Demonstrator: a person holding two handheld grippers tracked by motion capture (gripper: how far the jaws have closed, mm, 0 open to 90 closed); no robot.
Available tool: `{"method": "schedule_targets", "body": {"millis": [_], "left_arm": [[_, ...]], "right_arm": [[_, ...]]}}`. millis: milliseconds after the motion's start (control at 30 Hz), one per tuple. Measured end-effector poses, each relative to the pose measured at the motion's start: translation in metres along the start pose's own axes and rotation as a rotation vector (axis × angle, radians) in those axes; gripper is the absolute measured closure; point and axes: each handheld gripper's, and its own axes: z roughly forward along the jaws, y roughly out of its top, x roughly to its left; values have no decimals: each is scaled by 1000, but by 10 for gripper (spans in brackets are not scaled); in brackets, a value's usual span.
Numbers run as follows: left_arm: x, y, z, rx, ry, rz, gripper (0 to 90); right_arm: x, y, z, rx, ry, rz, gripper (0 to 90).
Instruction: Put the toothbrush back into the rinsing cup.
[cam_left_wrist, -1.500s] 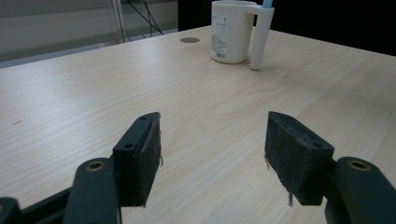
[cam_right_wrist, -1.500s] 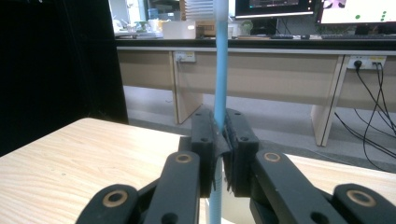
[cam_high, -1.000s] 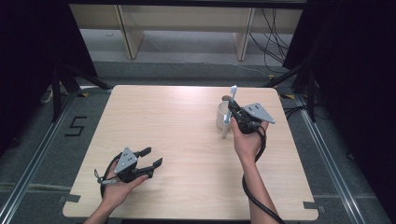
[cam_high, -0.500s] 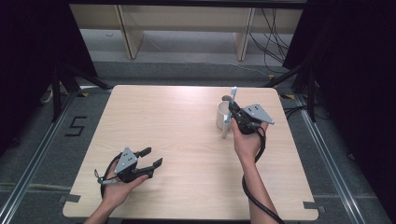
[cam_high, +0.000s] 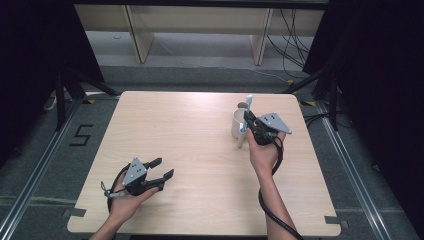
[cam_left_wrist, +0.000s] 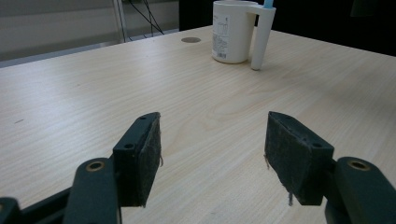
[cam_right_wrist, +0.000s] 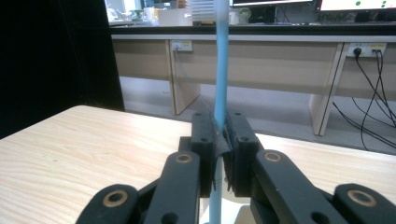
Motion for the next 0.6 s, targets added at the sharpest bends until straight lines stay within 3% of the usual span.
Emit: {"method": "schedule_targets", "body": {"millis": [600], "left_arm": [[-1,-1,-1,18,8,0,358]], "right_arm": [[-1,-9,3,26,-4,-4,840]]}}
